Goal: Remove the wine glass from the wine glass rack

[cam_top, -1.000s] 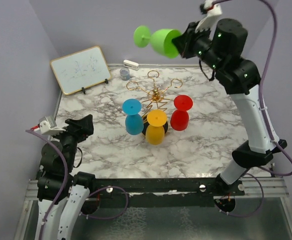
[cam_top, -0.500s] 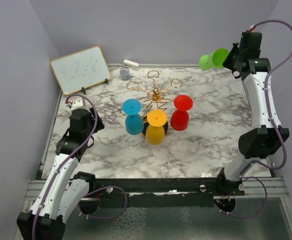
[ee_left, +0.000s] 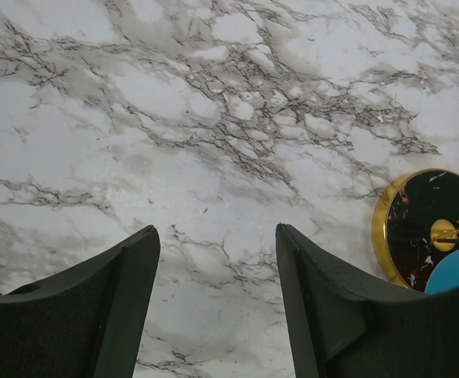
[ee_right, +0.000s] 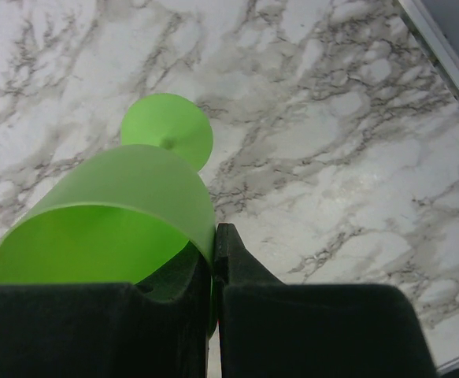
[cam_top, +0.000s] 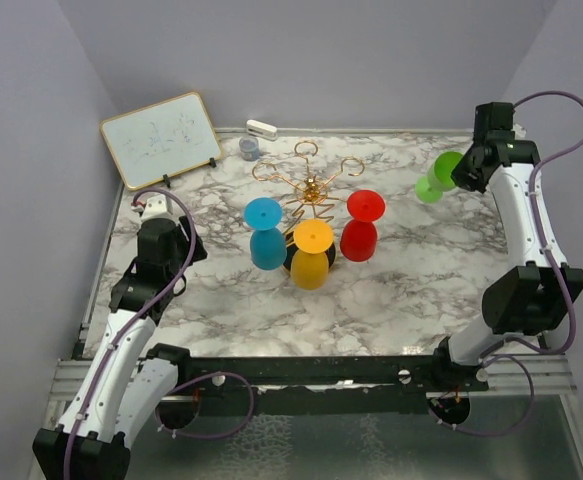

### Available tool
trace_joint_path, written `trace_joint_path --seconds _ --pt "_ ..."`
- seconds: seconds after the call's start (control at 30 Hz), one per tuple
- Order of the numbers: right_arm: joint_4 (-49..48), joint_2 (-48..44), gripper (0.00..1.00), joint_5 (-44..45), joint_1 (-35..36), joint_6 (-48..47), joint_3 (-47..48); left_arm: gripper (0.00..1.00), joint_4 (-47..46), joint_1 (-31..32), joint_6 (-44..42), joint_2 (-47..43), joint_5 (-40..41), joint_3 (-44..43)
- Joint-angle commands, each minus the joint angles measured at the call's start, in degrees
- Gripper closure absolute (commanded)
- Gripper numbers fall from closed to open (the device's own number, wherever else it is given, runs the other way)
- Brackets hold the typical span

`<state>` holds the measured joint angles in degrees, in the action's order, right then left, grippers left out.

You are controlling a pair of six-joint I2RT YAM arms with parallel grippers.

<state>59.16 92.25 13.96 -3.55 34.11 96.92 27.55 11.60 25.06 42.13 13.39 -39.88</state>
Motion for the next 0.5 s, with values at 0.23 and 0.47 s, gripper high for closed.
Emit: trace_joint_path --seconds 0.23,0.47 --pt "0.2 -2.8 0.99 5.6 -0.2 7.0 -13.7 0.37 1.4 -0.2 -0.7 -1.7 -1.0 -0.7" --pt "-1.7 -2.9 0.87 4.1 -0.2 7.2 -16.5 0.37 1.3 -0.2 -0.6 -2.0 -2.0 -0.2"
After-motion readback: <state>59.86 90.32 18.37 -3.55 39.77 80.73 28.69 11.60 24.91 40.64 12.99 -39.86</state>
